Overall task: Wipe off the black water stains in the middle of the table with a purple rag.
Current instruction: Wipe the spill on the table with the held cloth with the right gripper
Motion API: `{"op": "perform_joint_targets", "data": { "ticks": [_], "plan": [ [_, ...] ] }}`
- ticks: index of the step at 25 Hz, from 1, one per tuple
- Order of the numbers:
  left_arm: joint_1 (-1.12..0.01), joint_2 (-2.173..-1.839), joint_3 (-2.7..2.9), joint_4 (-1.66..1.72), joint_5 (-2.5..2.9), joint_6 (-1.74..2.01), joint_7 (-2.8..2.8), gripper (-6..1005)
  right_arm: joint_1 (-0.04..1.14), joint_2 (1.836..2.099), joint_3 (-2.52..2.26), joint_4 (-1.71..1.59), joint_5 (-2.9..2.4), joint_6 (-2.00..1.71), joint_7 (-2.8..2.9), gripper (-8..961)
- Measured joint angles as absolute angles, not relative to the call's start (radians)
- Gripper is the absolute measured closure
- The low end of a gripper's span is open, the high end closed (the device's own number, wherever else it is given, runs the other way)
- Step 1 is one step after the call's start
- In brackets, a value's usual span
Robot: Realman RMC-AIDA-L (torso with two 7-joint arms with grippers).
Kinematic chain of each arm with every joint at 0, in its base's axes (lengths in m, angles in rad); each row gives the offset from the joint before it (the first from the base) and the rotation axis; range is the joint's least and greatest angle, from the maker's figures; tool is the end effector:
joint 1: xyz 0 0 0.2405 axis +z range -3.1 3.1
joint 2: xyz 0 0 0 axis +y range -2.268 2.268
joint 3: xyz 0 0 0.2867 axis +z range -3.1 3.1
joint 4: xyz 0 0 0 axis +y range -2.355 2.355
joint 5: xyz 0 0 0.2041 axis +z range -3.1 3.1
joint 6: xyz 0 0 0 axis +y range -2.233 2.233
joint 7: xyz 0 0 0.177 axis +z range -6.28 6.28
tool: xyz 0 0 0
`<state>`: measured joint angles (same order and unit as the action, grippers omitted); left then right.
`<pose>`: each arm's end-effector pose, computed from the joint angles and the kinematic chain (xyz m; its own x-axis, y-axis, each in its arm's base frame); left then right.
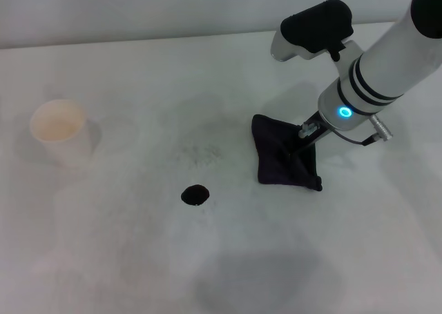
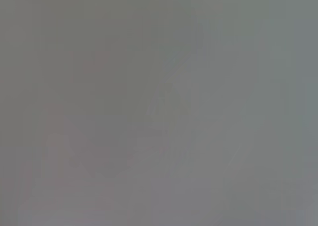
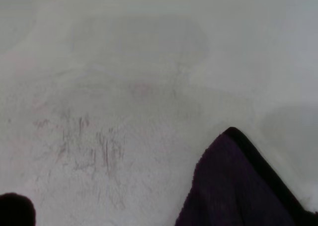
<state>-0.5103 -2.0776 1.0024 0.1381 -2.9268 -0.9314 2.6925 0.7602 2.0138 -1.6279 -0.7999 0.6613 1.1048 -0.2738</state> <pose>-0.3864 0.4089 0.0242 0.5133 0.0165 0.8580 0.8518 0.1123 -0.5117 0.2672 0.4069 -0.0991 0.5166 -0.8499 0.1038 -0.6901 -0.4851 -0.5370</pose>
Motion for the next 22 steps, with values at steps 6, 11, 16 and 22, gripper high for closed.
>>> {"op": "perform_joint_targets", "data": {
  "ticks": [6, 11, 16, 22],
  "plan": [
    [-0.511, -2.079, 1.006, 0.138, -2.927, -0.931, 2.692, 116, 0.76, 2.015, -1.629, -0.799, 0.655, 1.099, -0.32, 711],
    [-0.511, -2.08, 1.006, 0.138, -2.927, -0.931, 2.692, 116, 0.759, 2.014, -1.629, -0.799, 0.654, 1.098, -0.332, 825],
    [-0.511, -2.08, 1.007, 0.138, -2.927, -0.931, 2.691, 116, 0.76, 2.014, -1.629, -0.799, 0.653, 1.1, -0.357, 859],
    [-0.511, -2.08, 1.003, 0.137, -2.927, -0.931, 2.691, 116, 0.761, 2.009, -1.63, -0.814, 0.649, 1.119, -0.366, 862]
  ]
}}
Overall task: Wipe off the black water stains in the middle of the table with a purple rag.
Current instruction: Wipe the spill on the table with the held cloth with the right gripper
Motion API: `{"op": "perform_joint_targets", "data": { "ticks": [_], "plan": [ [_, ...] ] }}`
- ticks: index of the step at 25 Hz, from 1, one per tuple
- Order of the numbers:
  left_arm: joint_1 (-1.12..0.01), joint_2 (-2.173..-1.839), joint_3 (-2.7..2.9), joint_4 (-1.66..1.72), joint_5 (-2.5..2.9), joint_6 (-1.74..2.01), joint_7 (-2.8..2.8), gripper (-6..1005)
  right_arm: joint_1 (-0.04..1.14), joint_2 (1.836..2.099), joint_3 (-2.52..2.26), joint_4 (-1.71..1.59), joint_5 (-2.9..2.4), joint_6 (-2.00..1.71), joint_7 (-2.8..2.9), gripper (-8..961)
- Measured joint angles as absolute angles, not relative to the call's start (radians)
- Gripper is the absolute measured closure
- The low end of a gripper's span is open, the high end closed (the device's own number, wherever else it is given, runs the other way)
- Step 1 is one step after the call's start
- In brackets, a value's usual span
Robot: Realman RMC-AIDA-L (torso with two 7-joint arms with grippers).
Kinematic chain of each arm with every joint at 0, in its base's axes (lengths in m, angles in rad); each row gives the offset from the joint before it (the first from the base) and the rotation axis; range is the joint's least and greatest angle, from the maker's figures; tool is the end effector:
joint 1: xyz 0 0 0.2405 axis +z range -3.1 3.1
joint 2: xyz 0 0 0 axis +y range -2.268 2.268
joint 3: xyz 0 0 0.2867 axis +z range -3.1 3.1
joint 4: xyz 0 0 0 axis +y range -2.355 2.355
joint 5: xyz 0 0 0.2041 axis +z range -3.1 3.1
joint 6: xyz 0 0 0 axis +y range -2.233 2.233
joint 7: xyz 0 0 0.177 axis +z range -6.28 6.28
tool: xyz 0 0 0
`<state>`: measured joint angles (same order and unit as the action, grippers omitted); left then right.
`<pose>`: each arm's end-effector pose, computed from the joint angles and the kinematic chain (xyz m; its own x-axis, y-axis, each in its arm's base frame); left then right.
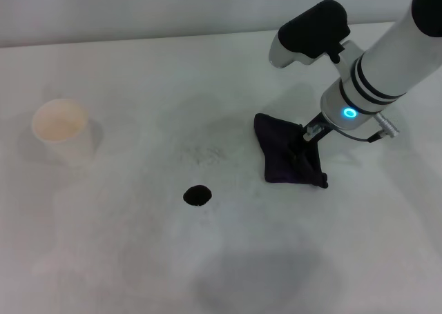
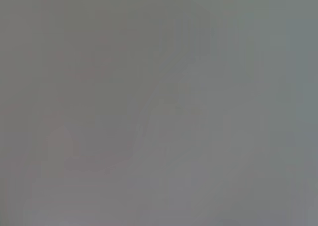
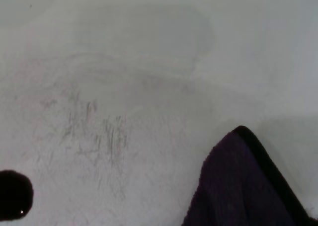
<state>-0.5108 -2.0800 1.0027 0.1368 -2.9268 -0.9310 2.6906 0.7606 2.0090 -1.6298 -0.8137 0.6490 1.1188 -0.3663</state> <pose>-0.3860 0.4086 0.0225 0.5097 0.0187 0.8602 0.8539 0.1117 -0.5083 0.2668 0.4078 -0.0955 0.5838 -0.7949 0.1654 -0.6258 -0.5704 -0.5320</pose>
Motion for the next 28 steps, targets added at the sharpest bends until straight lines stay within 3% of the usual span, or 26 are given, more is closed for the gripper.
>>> {"op": "perform_joint_targets", "data": {
  "ticks": [9, 21, 28],
  "plan": [
    [-0.511, -2.081, 1.005, 0.135, -2.927, -0.931, 2.689, 116, 0.745, 2.024, -1.639, -0.962, 0.658, 1.2, -0.439, 861],
    [-0.511, -2.082, 1.006, 0.131, -2.927, -0.931, 2.688, 116, 0.73, 2.024, -1.686, -0.98, 0.942, 1.24, -0.646, 861],
    [-0.513, -2.082, 1.006, 0.13, -2.927, -0.926, 2.688, 116, 0.719, 2.028, -1.874, -0.901, 1.074, 1.037, -0.798, 861]
  ]
}}
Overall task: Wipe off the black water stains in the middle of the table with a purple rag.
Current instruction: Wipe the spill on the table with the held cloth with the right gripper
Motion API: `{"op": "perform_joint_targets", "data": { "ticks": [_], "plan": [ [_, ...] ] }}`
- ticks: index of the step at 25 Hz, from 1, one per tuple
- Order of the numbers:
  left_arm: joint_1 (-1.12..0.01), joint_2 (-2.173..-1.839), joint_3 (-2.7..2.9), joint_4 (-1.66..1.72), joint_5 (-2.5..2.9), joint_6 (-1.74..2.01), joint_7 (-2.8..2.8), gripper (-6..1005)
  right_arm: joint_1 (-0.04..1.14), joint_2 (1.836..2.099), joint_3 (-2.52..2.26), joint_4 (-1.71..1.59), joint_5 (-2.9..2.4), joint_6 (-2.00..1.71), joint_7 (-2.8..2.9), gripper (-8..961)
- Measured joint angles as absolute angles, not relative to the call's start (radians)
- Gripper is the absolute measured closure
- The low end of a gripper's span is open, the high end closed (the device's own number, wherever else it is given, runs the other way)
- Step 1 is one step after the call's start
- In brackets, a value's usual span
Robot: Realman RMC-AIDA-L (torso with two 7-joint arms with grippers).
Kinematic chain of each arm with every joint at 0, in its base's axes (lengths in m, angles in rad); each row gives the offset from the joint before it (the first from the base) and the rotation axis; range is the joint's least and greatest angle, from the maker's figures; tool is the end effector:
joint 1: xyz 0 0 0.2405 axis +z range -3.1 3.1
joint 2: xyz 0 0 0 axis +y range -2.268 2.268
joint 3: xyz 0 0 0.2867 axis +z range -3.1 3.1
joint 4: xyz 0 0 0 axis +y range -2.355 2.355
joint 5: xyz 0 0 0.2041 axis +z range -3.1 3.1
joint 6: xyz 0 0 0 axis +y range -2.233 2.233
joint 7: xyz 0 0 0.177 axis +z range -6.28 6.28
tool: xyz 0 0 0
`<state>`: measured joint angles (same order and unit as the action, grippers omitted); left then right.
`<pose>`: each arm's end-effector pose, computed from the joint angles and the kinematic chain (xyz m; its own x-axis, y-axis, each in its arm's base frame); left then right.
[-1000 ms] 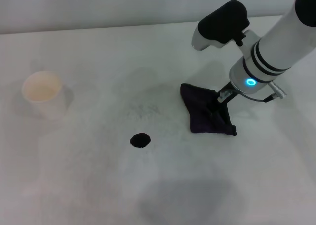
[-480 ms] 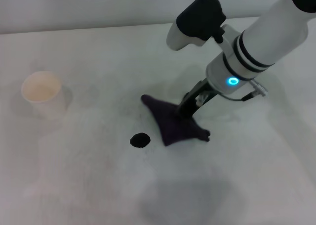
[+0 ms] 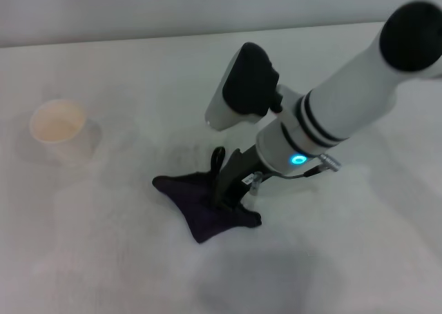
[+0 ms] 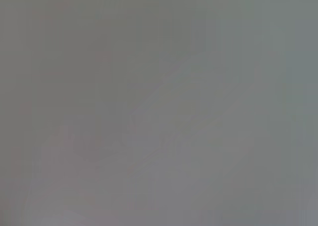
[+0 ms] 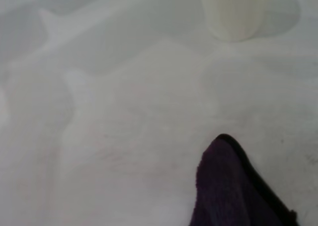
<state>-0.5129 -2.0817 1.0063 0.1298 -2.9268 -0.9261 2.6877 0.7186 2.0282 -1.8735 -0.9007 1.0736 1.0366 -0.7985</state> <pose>-0.3864 0.4080 0.0190 0.5051 0.0303 0.8625 0.8559 0.1110 -0.5051 0.2044 0.3609 -0.1562 0.8781 -0.4466 0.1719 -0.4172 -0.8904 -0.1821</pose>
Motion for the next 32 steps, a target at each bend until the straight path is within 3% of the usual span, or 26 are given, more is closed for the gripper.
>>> {"op": "perform_joint_targets", "data": {
  "ticks": [15, 32],
  "plan": [
    [-0.521, -2.082, 1.008, 0.129, -2.927, -0.924, 2.687, 116, 0.666, 2.028, -1.974, -0.828, 1.1, 0.632, -0.801, 860],
    [-0.523, -2.082, 1.008, 0.136, -2.927, -0.929, 2.687, 116, 0.666, 2.028, -1.97, -0.784, 1.374, 0.787, -0.96, 859]
  ]
}}
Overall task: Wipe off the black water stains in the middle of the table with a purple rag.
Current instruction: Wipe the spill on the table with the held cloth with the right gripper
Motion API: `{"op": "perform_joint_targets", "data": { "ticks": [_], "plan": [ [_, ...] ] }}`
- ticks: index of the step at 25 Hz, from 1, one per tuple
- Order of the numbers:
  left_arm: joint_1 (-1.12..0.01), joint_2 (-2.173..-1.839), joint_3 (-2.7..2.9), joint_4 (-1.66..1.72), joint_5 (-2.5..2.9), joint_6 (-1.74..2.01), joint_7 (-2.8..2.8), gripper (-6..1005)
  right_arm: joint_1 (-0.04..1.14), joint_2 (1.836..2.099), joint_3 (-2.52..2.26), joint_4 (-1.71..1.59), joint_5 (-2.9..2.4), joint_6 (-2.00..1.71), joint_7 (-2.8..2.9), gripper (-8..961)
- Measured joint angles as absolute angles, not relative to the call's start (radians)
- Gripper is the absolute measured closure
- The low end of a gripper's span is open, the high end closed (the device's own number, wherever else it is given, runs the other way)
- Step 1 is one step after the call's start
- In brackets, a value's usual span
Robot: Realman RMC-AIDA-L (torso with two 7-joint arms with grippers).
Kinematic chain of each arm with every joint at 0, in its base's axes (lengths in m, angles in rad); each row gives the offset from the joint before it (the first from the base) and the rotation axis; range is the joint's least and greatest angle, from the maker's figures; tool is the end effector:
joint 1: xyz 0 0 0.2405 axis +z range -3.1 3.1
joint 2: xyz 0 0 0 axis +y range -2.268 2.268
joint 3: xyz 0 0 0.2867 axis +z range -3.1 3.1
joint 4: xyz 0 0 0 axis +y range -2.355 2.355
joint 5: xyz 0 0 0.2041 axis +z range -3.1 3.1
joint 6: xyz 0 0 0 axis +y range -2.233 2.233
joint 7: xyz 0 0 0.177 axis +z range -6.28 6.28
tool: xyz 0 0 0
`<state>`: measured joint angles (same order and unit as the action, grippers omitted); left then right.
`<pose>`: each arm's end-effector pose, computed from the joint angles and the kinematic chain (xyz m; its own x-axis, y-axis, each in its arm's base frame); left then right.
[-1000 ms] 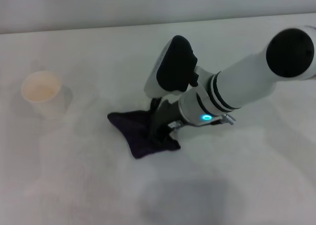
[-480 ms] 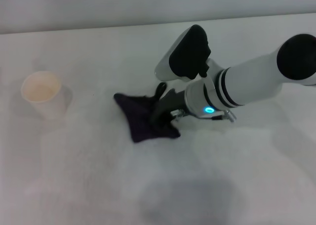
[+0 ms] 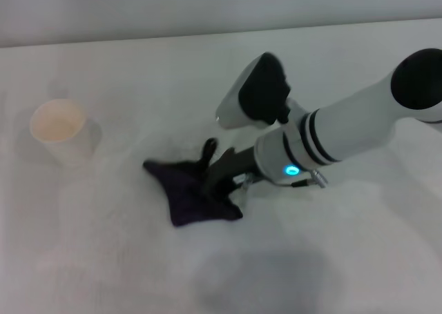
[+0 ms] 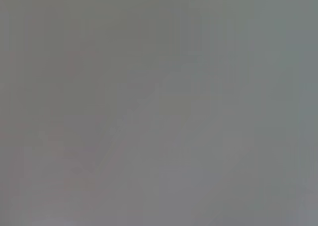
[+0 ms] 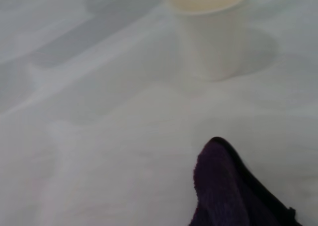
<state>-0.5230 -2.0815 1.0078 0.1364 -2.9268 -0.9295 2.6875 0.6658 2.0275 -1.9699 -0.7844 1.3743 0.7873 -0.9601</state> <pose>-0.3804 0.4131 0.0207 0.5078 0.0166 0.8613 0.8565 0.0976 -0.5068 0.2178 0.3623 -0.1730 0.8599 -0.5098 -0.0261 -0.5035 -0.8385 -0.2083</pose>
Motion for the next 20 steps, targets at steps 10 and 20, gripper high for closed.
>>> {"op": "perform_joint_targets", "data": {
  "ticks": [10, 20],
  "plan": [
    [-0.523, -2.082, 1.005, 0.137, -2.927, -0.931, 2.688, 116, 0.608, 2.014, -1.776, -0.722, 1.376, 0.682, -0.997, 859],
    [-0.517, -2.078, 1.0, 0.137, -2.927, -0.931, 2.688, 116, 0.49, 1.99, -1.254, -0.721, 1.374, 1.002, -1.221, 858]
  ]
}}
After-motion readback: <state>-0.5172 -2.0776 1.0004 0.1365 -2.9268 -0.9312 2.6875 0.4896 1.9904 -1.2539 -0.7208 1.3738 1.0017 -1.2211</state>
